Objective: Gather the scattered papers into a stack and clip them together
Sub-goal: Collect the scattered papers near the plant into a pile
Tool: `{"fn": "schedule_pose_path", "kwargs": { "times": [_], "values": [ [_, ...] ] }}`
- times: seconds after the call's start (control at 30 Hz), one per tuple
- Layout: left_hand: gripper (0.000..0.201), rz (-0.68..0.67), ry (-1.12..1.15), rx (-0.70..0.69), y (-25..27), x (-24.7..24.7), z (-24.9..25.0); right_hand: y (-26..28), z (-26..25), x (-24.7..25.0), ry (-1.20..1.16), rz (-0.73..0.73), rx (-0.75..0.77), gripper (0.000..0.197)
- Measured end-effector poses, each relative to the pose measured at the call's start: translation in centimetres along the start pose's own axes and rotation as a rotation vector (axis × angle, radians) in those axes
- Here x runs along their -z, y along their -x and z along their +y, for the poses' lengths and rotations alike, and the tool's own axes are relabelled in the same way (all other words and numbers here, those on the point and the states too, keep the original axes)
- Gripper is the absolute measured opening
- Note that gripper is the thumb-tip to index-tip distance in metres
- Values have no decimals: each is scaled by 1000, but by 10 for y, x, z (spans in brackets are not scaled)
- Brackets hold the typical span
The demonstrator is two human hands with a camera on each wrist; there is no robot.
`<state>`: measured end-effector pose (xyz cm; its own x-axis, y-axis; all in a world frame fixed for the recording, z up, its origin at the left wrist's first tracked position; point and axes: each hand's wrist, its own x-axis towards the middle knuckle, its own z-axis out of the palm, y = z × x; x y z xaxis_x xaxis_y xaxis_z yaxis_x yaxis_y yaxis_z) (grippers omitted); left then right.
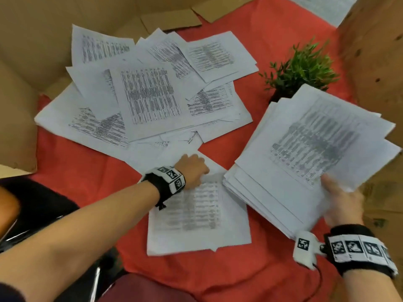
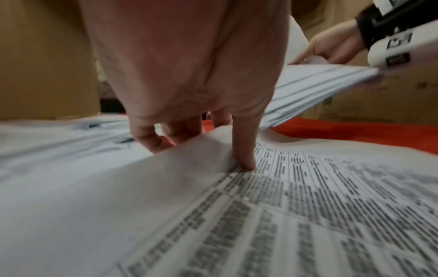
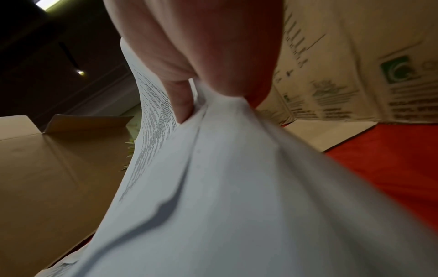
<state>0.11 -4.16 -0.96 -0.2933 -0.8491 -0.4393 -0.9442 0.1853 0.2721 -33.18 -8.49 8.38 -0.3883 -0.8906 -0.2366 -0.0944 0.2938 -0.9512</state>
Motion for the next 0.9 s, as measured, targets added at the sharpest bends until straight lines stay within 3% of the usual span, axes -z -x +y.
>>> {"fn": "schedule_pose_path", "kwargs": {
  "times": [0.1, 0.17, 0.23, 0.27, 0.4, 0.5, 0.6, 0.7, 0.83, 0.87, 0.9],
  "values": [
    [46, 95, -82, -65, -13, 20, -13, 8, 3, 9, 44, 32, -38, 8],
    [80, 10, -90, -90, -20, 28, -17, 12, 7, 12, 32, 40, -61, 7],
    [106, -67, -139, -94, -26, 32, -16, 18, 8, 11, 43, 68, -71, 19],
    [108, -97, -160, -97, -28, 33, -14, 19, 10, 11, 41, 79, -66, 30],
    [80, -183, -276, -129, -31, 38, -10, 25, 4, 10, 77, 16, -87, 24],
    [47, -129, -274, -168, -30, 41, -10, 28, -7, 8, 33, -39, -111, 27],
    [28, -16, 101, -64, -25, 53, -14, 26, -9, 6, -218, -129, -124, 41],
    [41, 80, 476, 80, -14, 69, -30, 23, -1, 4, -372, -172, -184, 39],
    [35, 114, 949, 241, -2, 47, -44, 26, 20, -19, -331, -311, -256, 37],
    [39, 121, 1101, 293, 0, 38, -41, 28, 29, -29, -267, -325, -266, 34],
    [56, 127, 1256, 360, -1, 27, -35, 31, 39, -41, -195, -328, -290, 32]
  ]
}}
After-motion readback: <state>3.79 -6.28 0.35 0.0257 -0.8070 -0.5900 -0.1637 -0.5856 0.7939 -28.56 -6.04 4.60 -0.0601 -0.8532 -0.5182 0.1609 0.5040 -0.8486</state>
